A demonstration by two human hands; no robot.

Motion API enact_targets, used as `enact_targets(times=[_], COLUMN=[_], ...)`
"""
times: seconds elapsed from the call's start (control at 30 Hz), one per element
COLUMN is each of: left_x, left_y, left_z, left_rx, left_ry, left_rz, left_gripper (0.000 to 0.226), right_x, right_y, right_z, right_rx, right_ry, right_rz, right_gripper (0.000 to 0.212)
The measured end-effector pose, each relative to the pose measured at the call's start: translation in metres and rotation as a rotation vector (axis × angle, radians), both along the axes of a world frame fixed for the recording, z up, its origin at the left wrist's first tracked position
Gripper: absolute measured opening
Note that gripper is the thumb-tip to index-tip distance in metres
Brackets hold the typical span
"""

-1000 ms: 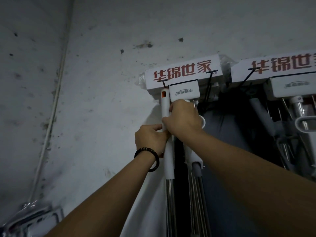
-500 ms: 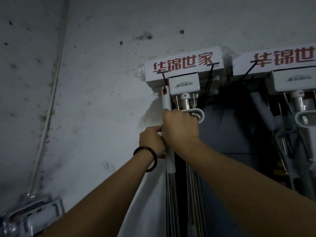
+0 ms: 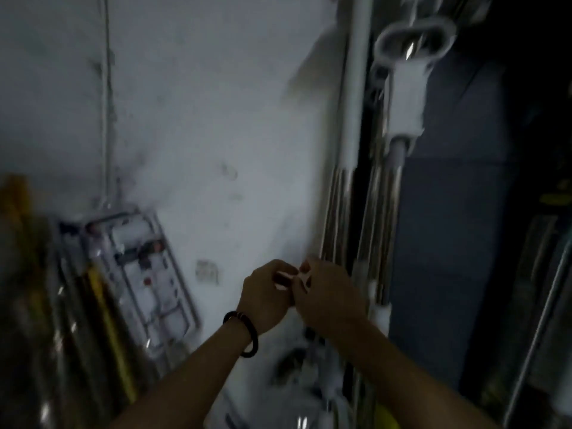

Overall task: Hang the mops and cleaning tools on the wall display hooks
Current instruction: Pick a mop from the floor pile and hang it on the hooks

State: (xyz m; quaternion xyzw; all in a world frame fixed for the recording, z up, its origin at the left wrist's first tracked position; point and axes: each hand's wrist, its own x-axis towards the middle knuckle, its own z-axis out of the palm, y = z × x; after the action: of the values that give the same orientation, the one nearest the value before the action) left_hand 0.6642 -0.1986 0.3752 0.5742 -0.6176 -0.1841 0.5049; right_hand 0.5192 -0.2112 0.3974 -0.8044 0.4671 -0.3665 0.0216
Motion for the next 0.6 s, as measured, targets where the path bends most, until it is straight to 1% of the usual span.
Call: enact_targets(times=[0.07, 0.13, 0.27, 0.3, 0.37, 0.4, 0.47, 0.53, 0.6], left_x=[0.009, 0.014, 0.026, 0.030, 0.037, 0.041, 0.047, 0.049, 0.047], left_y=[0.021, 0.046, 0.096, 0.110, 0.137, 0.150, 0.174, 0.194, 0.212], left_z=[-0.061, -0.121, -0.224, -0.248, -0.293, -0.316, -0.365, -0.408, -0.448], left_rx=[0.128, 0.257, 0.498, 0.542, 0.577, 0.581, 0.672, 0.790, 0.888], left_ry=[0.137, 0.232, 0.230, 0.238, 0.269, 0.289, 0.343, 0.418, 0.472], left_rz=[0.010, 0.021, 0.061, 0.072, 0.094, 0.118, 0.172, 0.188, 0.221], left_gripper=[0.018, 0.014, 0.020, 0.018, 0.004, 0.009, 0.017, 0.013, 0.009], right_x=[0.008, 0.014, 0.017, 0.017, 0.018, 0.018, 0.019, 0.020, 0.022], right_y=[0.006, 0.012, 0.030, 0.036, 0.054, 0.063, 0.082, 0.102, 0.117], right_z=[-0.057, -0.114, -0.216, -0.239, -0.283, -0.309, -0.359, -0.404, -0.443], right_rx=[0.096, 0.258, 0.631, 0.682, 0.814, 0.903, 1.065, 1.232, 1.302], right_ry=[0.035, 0.046, 0.113, 0.136, 0.171, 0.203, 0.298, 0.406, 0.529], right_rz=[0.005, 0.037, 0.087, 0.104, 0.139, 0.148, 0.182, 0.212, 0.237], right_gripper=[0.014, 0.019, 0.013, 0.011, 0.012, 0.016, 0.025, 0.018, 0.013])
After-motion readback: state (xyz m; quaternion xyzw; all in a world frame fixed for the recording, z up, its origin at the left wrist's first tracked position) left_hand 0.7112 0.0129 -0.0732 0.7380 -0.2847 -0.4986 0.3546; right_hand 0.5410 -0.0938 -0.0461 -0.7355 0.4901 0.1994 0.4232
